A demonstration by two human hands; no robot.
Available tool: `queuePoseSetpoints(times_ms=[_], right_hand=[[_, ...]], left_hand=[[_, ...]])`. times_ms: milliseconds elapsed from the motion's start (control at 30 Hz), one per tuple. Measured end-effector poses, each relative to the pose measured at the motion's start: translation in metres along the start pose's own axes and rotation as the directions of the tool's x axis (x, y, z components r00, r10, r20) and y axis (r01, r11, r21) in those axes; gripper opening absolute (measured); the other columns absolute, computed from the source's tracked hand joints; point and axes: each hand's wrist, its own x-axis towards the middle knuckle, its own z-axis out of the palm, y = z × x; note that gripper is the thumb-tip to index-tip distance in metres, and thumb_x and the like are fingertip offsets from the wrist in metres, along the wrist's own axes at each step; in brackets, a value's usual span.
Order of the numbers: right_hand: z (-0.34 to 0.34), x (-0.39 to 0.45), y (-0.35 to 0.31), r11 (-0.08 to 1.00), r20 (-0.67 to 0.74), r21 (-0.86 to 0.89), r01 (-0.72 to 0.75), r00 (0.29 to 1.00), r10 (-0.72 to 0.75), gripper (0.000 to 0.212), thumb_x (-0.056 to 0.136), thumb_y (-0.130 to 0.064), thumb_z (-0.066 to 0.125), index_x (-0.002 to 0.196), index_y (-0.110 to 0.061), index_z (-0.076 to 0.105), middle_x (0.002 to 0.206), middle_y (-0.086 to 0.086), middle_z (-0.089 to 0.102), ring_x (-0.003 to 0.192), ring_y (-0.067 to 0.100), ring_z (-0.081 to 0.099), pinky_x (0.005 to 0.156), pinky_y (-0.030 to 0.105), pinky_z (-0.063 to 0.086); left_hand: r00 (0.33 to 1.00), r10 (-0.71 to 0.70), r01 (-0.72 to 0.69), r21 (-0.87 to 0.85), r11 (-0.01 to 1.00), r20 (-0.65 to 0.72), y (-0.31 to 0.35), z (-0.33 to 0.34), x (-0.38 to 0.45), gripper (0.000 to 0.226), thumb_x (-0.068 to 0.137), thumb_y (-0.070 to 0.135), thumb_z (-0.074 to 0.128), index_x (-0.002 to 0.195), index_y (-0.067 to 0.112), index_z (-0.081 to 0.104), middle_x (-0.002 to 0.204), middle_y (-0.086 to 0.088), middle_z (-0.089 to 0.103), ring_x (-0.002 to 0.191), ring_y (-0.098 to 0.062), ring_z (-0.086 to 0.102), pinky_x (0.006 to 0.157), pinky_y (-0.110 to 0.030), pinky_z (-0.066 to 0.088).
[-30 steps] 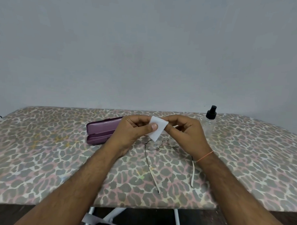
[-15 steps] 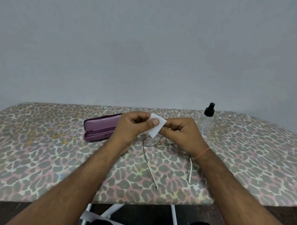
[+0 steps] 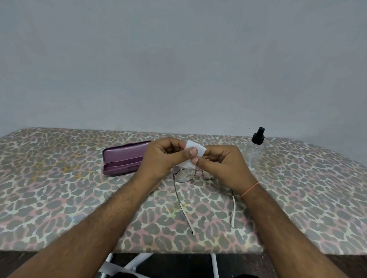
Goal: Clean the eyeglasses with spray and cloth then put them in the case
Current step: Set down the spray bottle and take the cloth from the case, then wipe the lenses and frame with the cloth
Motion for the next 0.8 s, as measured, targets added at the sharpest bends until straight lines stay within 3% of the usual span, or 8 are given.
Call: queuePoseSetpoints(times_ms=[67, 167, 300, 367, 433, 533, 633, 800], right_hand=[[-0.001, 0.001, 0.001, 0.997, -0.041, 0.075, -0.016, 0.999, 0.019, 0.018, 0.092, -0.005, 0.082, 0.107, -0.015, 0.084, 0.092, 0.011, 0.084, 0.092, 0.047, 0.078, 0.085, 0.058, 0.063], [-0.005, 0.000, -0.001, 0.987, -0.110, 0.157, -0.018, 0.993, 0.036, 0.023, 0.093, 0.003, 0.078, 0.109, -0.014, 0.076, 0.073, 0.002, 0.077, 0.082, 0.030, 0.075, 0.082, 0.044, 0.062], [-0.014, -0.005, -0.007, 0.989, -0.199, 0.147, 0.032, 0.980, -0.002, 0.023, 0.097, 0.011, 0.068, 0.106, -0.010, 0.073, 0.073, -0.011, 0.076, 0.074, 0.005, 0.072, 0.070, 0.023, 0.059], [-0.017, -0.012, -0.010, 0.986, -0.264, 0.161, 0.030, 0.964, 0.014, 0.026, 0.098, 0.011, 0.066, 0.108, -0.011, 0.074, 0.078, -0.015, 0.078, 0.075, -0.001, 0.071, 0.069, 0.018, 0.056], [-0.020, -0.019, -0.010, 0.982, -0.320, 0.188, 0.002, 0.946, 0.059, 0.026, 0.099, 0.007, 0.067, 0.111, -0.014, 0.076, 0.087, -0.012, 0.081, 0.080, 0.002, 0.072, 0.067, 0.020, 0.057], [-0.022, -0.031, -0.009, 0.979, -0.352, 0.201, -0.044, 0.929, 0.114, 0.027, 0.100, 0.003, 0.067, 0.115, -0.018, 0.075, 0.093, -0.010, 0.081, 0.083, 0.007, 0.073, 0.064, 0.025, 0.059], [-0.023, -0.043, -0.013, 0.967, -0.359, 0.249, -0.052, 0.922, 0.142, 0.029, 0.100, 0.007, 0.066, 0.115, -0.017, 0.070, 0.087, -0.009, 0.079, 0.078, 0.006, 0.071, 0.060, 0.023, 0.057], [-0.024, -0.058, -0.024, 0.978, -0.378, 0.181, -0.099, 0.911, 0.163, 0.020, 0.100, -0.004, 0.071, 0.117, -0.014, 0.077, 0.090, -0.004, 0.080, 0.078, 0.013, 0.068, 0.061, 0.026, 0.057]], left_hand=[[1.000, 0.000, 0.000, -0.018, 1.000, 0.024, 0.004, -0.001, 0.000, 0.025, 0.068, 0.029, 0.092, 0.084, 0.012, 0.080, 0.084, -0.013, 0.080, 0.076, -0.016, 0.074, 0.072, -0.029, 0.064], [0.998, 0.009, -0.013, 0.059, 0.998, 0.066, 0.017, -0.005, -0.003, 0.021, 0.079, 0.035, 0.081, 0.086, 0.015, 0.077, 0.075, 0.011, 0.077, 0.069, 0.000, 0.068, 0.067, -0.015, 0.055], [0.995, 0.006, -0.040, 0.347, 0.937, 0.100, 0.014, -0.022, -0.005, 0.006, 0.098, 0.032, 0.078, 0.101, 0.028, 0.081, 0.096, 0.002, 0.082, 0.091, -0.018, 0.076, 0.084, -0.024, 0.061], [0.990, 0.004, -0.066, 0.436, 0.897, 0.141, 0.011, -0.029, -0.010, 0.016, 0.101, 0.021, 0.076, 0.105, 0.035, 0.080, 0.103, 0.002, 0.080, 0.087, -0.023, 0.074, 0.076, -0.025, 0.063], [0.958, 0.062, -0.207, 0.529, 0.823, 0.279, 0.014, -0.038, -0.017, 0.032, 0.099, 0.008, 0.071, 0.108, 0.039, 0.078, 0.103, 0.011, 0.077, 0.075, -0.016, 0.069, 0.064, -0.027, 0.059], [0.872, 0.130, -0.422, 0.593, 0.685, 0.471, 0.014, -0.048, -0.026, 0.045, 0.087, -0.002, 0.068, 0.112, 0.033, 0.078, 0.120, 0.014, 0.071, 0.096, -0.015, 0.071, 0.078, -0.028, 0.059], [0.868, 0.096, -0.419, 0.614, 0.669, 0.488, 0.015, -0.055, -0.033, 0.049, 0.079, 0.000, 0.074, 0.112, 0.037, 0.080, 0.129, 0.015, 0.067, 0.109, -0.013, 0.070, 0.078, -0.026, 0.057], [0.881, 0.151, -0.432, 0.632, 0.643, 0.448, 0.012, -0.056, -0.040, 0.022, 0.086, 0.025, 0.092, 0.103, 0.039, 0.087, 0.118, 0.019, 0.074, 0.106, -0.007, 0.074, 0.078, -0.025, 0.061]])
